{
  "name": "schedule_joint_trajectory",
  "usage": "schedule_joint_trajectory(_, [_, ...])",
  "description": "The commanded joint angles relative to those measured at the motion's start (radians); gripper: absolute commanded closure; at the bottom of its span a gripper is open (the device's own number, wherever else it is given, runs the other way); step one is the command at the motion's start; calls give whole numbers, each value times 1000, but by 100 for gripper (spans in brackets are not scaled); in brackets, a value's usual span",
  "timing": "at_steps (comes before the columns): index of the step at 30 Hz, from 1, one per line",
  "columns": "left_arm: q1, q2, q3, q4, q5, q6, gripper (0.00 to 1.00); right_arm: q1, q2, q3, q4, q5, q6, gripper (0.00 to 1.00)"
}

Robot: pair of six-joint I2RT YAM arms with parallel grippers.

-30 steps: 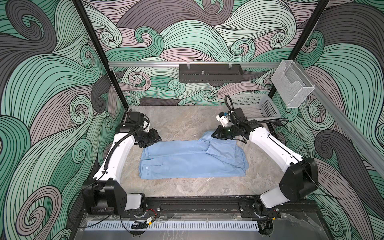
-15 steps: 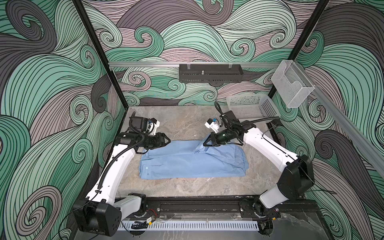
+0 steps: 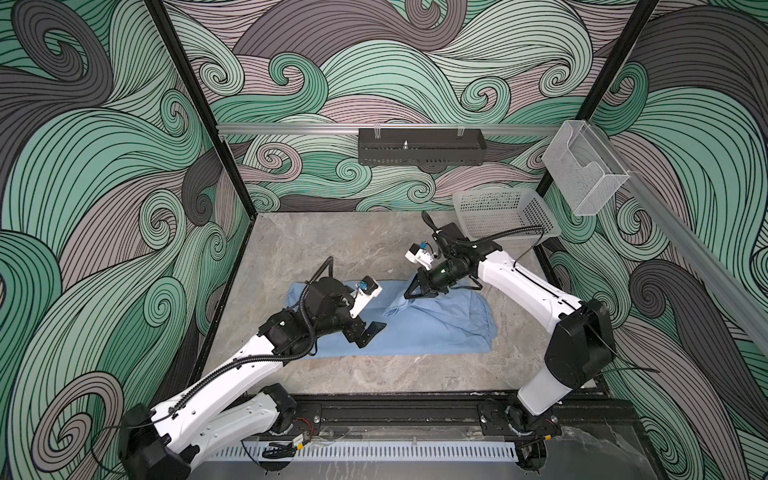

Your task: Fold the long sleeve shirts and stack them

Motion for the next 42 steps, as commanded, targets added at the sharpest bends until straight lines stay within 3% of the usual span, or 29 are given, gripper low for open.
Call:
schedule_joint_trajectory(1, [-47,50,0,218,-89,101,1,16,-41,10,-34,-37,17,100])
schedule_joint_trajectory(9, [-74,178,0,375,-56,104,2,36,-76,-2,-35,-57,35,100])
schedule_joint_trajectory(14, [-80,235,16,374,-39,94,13,37,-91,-7,-34,-63,44,100])
schedule_joint_trajectory(18, [-80,266,52,311,-48,93,35,37,-102,-8,-34,-59,49,100])
schedule_joint_trajectory(23, [-80,236,55,278,-56,88,79,37,-106,-17,-35,-53,52,100])
schedule_joint_trajectory(24, [-80,222,49,275,-52,93,93,36,-108,-16,-35,-47,54,98])
schedule_joint_trajectory(25, [-82,204,44,271,-46,99,100,37,-113,-18,-35,-41,56,93])
schedule_joint_trajectory(26, [-84,185,40,257,-40,103,100,35,-117,-16,-35,-32,57,90])
schedule_joint_trajectory(29, [-94,90,26,161,-25,124,100,11,-163,-9,-32,30,66,65])
schedule_joint_trajectory(33, [-131,-108,1,-19,-10,147,100,-70,-265,-27,29,68,106,52])
schedule_joint_trajectory(37, [-190,-295,-4,-178,38,140,100,-141,-325,-55,96,131,137,50])
schedule_joint_trajectory(42, [-246,-388,33,-331,80,96,100,-200,-287,-108,149,239,133,56])
